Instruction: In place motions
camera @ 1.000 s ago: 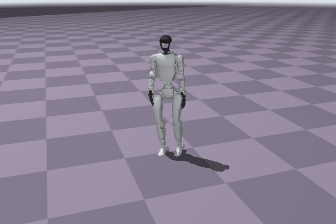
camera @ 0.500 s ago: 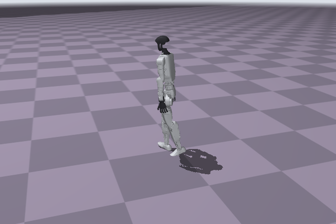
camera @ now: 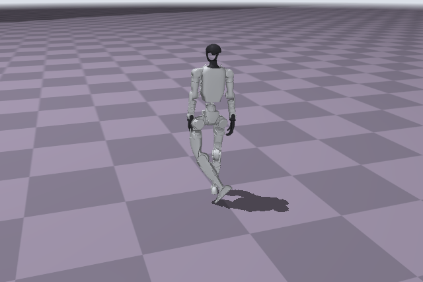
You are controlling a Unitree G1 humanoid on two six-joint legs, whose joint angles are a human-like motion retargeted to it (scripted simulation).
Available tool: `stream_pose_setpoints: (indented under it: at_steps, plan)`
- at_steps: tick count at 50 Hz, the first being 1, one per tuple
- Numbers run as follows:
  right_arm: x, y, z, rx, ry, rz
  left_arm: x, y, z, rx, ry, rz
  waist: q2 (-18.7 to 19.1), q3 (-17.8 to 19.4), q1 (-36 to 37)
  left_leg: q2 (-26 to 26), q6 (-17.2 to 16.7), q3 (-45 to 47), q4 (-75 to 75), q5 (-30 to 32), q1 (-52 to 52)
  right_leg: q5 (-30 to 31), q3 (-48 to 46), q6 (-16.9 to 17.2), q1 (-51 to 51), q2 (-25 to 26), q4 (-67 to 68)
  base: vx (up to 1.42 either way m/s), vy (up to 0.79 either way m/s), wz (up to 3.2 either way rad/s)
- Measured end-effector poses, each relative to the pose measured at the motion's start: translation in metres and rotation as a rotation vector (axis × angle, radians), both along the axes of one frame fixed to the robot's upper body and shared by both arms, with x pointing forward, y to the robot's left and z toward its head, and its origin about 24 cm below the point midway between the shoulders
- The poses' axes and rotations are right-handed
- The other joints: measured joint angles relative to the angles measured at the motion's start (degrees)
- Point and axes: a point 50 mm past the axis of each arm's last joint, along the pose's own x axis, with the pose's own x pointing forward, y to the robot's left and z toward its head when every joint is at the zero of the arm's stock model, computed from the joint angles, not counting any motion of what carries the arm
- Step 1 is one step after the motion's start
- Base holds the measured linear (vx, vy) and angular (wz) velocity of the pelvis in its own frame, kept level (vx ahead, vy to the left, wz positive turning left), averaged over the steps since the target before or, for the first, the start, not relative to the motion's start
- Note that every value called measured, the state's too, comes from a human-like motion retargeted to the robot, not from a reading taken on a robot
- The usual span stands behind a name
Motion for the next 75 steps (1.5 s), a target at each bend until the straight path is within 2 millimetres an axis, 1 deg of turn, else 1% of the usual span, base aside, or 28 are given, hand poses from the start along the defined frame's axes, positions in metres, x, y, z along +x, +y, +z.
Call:
stream_pose_setpoints:
  at_steps: [2, 5, 8, 12, 15, 17, 18, 20, 22, 23, 24, 25, 27, 29, 32, 35, 38, 44, 47, 50, 54, 57, 60, 62, 65, 68, 70, 75]
  plan:
    - [0.008, 0.001, -0.001, 0.006, -0.022, 0.053, -0.007, 0.002, 0.0, 0.02, 0.022, 0.009, -1.4, 0.6, 2.0, -0.9, 0.8, -9.4, 8.0, 1.1, -5.2, -0.7, 3.5, 0.1, 0.6, -0.1, -0.1, 0.11, -0.17, -2.0]
    - [0.031, 0.0, -0.002, 0.013, -0.083, 0.165, -0.019, 0.003, -0.001, 0.035, 0.072, 0.046, -2.2, 1.5, 4.5, -5.8, -4.0, -23.6, 14.7, -2.4, -12.8, -2.8, 8.3, 0.3, 1.0, 0.8, 0.0, 0.07, -0.12, -2.09]
    - [0.063, 0.001, -0.001, 0.009, -0.179, 0.294, -0.031, 0.002, 0.0, 0.028, 0.117, 0.115, -2.7, 3.0, 5.3, -6.4, -4.3, -28.2, 15.3, -7.8, -16.5, -4.5, 11.6, 0.7, 1.8, 1.3, 0.2, 0.04, -0.08, -1.98]
    - [0.103, 0.008, 0.003, 0.012, -0.308, 0.447, -0.04, 0.001, 0.0, 0.026, 0.152, 0.188, -2.4, 4.4, 5.7, -3.7, -5.6, -29.6, 8.3, -16.7, -18.9, -5.6, 15.8, 1.1, 2.5, 3.1, 0.2, 0.1, -0.07, -1.94]
    - [0.121, 0.014, 0.006, 0.019, -0.375, 0.521, -0.044, 0.003, 0.0, 0.039, 0.169, 0.202, -0.8, 5.1, 6.7, -4.7, -10.0, -36.7, -2.3, -20.1, -19.9, -4.9, 19.0, 0.6, 3.1, 6.0, 0.2, 0.2, -0.05, -1.87]
    - [0.124, 0.017, 0.007, 0.022, -0.395, 0.546, -0.044, 0.004, 0.001, 0.046, 0.177, 0.195, 0.7, 5.8, 7.8, -4.5, -12.8, -40.8, -10.4, -21.0, -19.0, -2.4, 20.4, 0.2, 4.1, 8.2, 0.4, 0.27, -0.03, -1.79]
    - [0.124, 0.017, 0.007, 0.024, -0.398, 0.553, -0.044, 0.005, 0.001, 0.049, 0.18, 0.188, 1.4, 6.2, 8.5, -4.1, -14.2, -42.0, -14.4, -21.1, -18.1, 0.1, 20.7, -0.1, 4.7, 9.1, 0.3, 0.34, 0.0, -1.83]
    - [0.12, 0.015, 0.006, 0.024, -0.383, 0.56, -0.045, 0.005, 0.001, 0.053, 0.184, 0.173, 3.0, 6.7, 10.4, -1.9, -16.8, -40.1, -21.4, -17.3, -15.9, 1.4, 22.6, -1.0, 5.8, 11.4, 0.8, 0.43, 0.03, -1.7]
    - [0.106, 0.009, 0.003, 0.021, -0.328, 0.561, -0.052, 0.003, 0.001, 0.045, 0.199, 0.155, 3.7, 5.7, 8.8, -1.8, -14.8, -38.3, -23.3, -17.4, -12.9, 0.8, 22.6, -0.9, 6.5, 11.3, 1.7, 0.51, 0.1, -0.7]
    - [0.099, 0.006, 0.002, 0.017, -0.292, 0.571, -0.054, 0.001, 0.001, 0.031, 0.206, 0.154, 4.2, 5.1, 6.9, 1.0, -15.9, -30.9, -22.5, -18.9, -12.0, 0.5, 22.8, -0.8, 6.5, 11.4, 2.1, 0.41, 0.13, -0.74]
    - [0.095, 0.003, 0.002, 0.011, -0.256, 0.583, -0.053, -0.001, 0.001, 0.014, 0.208, 0.159, 4.6, 5.1, 6.2, 1.2, -16.2, -31.1, -22.4, -18.8, -12.0, 0.5, 24.5, -0.8, 6.6, 11.8, 2.4, 0.29, 0.13, -1.43]
    - [0.091, 0.002, 0.001, 0.002, -0.219, 0.596, -0.05, -0.004, 0.001, -0.006, 0.208, 0.167, 5.0, 5.4, 6.3, 0.0, -16.1, -35.0, -22.7, -17.9, -12.6, 0.7, 26.8, -0.8, 6.7, 12.2, 2.8, 0.2, 0.15, -1.25]
    - [0.082, -0.001, 0.0, -0.033, -0.164, 0.568, -0.04, -0.003, 0.001, -0.009, 0.183, 0.161, 5.9, 5.2, 1.2, 0.7, -15.6, -31.4, -23.6, -18.8, -11.1, 0.5, 25.2, -0.9, 7.0, 12.1, 2.3, 0.15, 0.17, -0.31]
    - [0.074, -0.007, 0.0, -0.054, -0.143, 0.497, -0.025, 0.003, 0.0, 0.007, 0.129, 0.121, 7.0, 5.4, -0.1, 0.5, -15.5, -31.0, -24.6, -19.2, -10.3, 0.5, 26.0, -0.7, 7.3, 12.4, 2.0, 0.11, 0.13, -0.58]
    - [0.058, -0.008, 0.0, -0.025, -0.103, 0.381, -0.001, 0.016, 0.001, 0.046, 0.05, 0.048, 7.7, 4.7, -0.4, 0.6, -15.5, -29.7, -25.2, -19.7, -10.1, 0.2, 26.9, -0.4, 7.2, 12.5, 2.0, 0.17, 0.01, -0.5]
    - [0.032, -0.007, 0.0, 0.01, -0.038, 0.272, 0.012, 0.025, 0.003, 0.075, 0.005, 0.001, 8.0, 1.9, 1.0, 0.5, -15.3, -29.6, -25.4, -20.0, -10.8, -0.2, 27.2, -0.4, 6.2, 12.5, 2.5, 0.27, -0.04, -0.08]
    - [0.016, -0.007, 0.001, 0.023, 0.001, 0.215, 0.025, 0.027, 0.005, 0.07, -0.036, 0.008, 7.7, 0.9, 2.3, 0.3, -15.0, -30.3, -25.2, -20.3, -10.9, -0.2, 27.0, -0.5, 6.7, 12.6, 2.1, 0.13, -0.07, 0.09]
    - [0.021, -0.004, 0.0, 0.025, -0.005, 0.247, 0.046, 0.027, 0.008, 0.045, -0.101, 0.068, 8.1, 1.4, -1.0, 0.6, -15.3, -35.1, -23.8, -19.7, -13.6, 0.7, 28.8, 0.0, 6.5, 13.6, 2.9, -0.07, -0.08, 0.66]
    - [0.03, -0.001, -0.001, 0.034, -0.026, 0.263, 0.048, 0.025, 0.008, 0.043, -0.107, 0.058, 8.2, 1.9, -2.6, 0.8, -15.7, -38.4, -22.8, -18.9, -15.6, 1.5, 34.4, -0.4, 5.3, 15.1, 4.2, -0.16, -0.16, 1.26]
    - [0.04, 0.002, -0.001, 0.037, -0.054, 0.284, 0.044, 0.023, 0.007, 0.038, -0.09, 0.01, 7.6, 2.9, -3.0, 0.4, -16.2, -41.7, -21.8, -17.8, -17.4, 1.1, 39.5, 0.8, 4.8, 15.9, 5.3, -0.19, -0.19, 1.58]
    - [0.06, 0.001, -0.001, 0.048, -0.11, 0.344, 0.042, 0.025, 0.007, 0.056, -0.083, -0.043, 5.3, 6.6, 0.2, -1.4, -17.5, -44.6, -22.1, -14.3, -18.1, 0.7, 30.5, -2.1, 5.9, 13.8, 4.6, -0.29, -0.24, 1.36]
    - [0.075, -0.004, 0.001, 0.047, -0.16, 0.383, 0.04, 0.022, 0.006, 0.07, -0.075, -0.046, 4.4, 8.8, 5.8, -1.9, -19.4, -45.4, -23.9, -10.7, -18.6, 1.5, 26.7, -1.2, 6.3, 13.0, 3.7, -0.31, -0.24, 1.22]
    - [0.079, -0.014, 0.002, 0.013, -0.184, 0.402, 0.024, 0.017, 0.003, 0.081, -0.037, -0.006, 3.6, 8.7, 10.8, -2.6, -21.4, -46.8, -25.6, -11.7, -19.6, 2.1, 19.8, -0.2, 5.9, 11.3, 2.7, -0.05, -0.17, 1.58]
    - [0.076, -0.021, 0.003, -0.015, -0.184, 0.406, 0.008, 0.016, 0.002, 0.064, 0.008, 0.016, 3.1, 8.2, 12.5, -1.0, -21.0, -38.3, -25.3, -13.3, -19.6, 2.1, 16.1, 0.0, 5.7, 10.5, 2.4, 0.12, -0.07, 2.01]
    - [0.073, -0.026, 0.004, -0.04, -0.182, 0.403, -0.007, 0.02, 0.002, 0.046, 0.066, 0.04, 2.7, 7.5, 9.8, 1.0, -18.8, -26.7, -24.3, -13.9, -17.9, 1.3, 7.4, 0.6, 5.8, 8.7, 1.3, 0.12, 0.05, 3.18]
    - [0.063, -0.026, 0.003, -0.03, -0.161, 0.373, -0.009, 0.028, 0.002, 0.088, 0.073, 0.077, 1.7, 6.9, 6.5, 3.3, -16.7, -19.3, -21.6, -13.0, -15.9, -0.1, -1.9, 1.7, 6.7, 6.0, 0.6, 0.19, 0.07, 3.69]
    - [0.053, -0.024, 0.002, -0.01, -0.134, 0.348, -0.007, 0.034, 0.003, 0.106, 0.064, 0.095, 0.4, 6.4, 6.0, 4.3, -14.1, -15.8, -19.8, -12.7, -14.5, -1.2, -7.4, 2.4, 7.6, 4.3, 0.2, 0.29, 0.05, 3.53]
    - [0.01, -0.013, 0.001, 0.037, -0.033, 0.305, 0.003, 0.042, 0.005, 0.119, 0.04, 0.079, -2.7, 2.9, 7.0, 6.2, -8.9, -1.5, -18.4, -13.1, -9.7, -3.6, -21.6, 4.9, 9.8, 0.4, -0.6, 0.55, 0.2, 3.65]
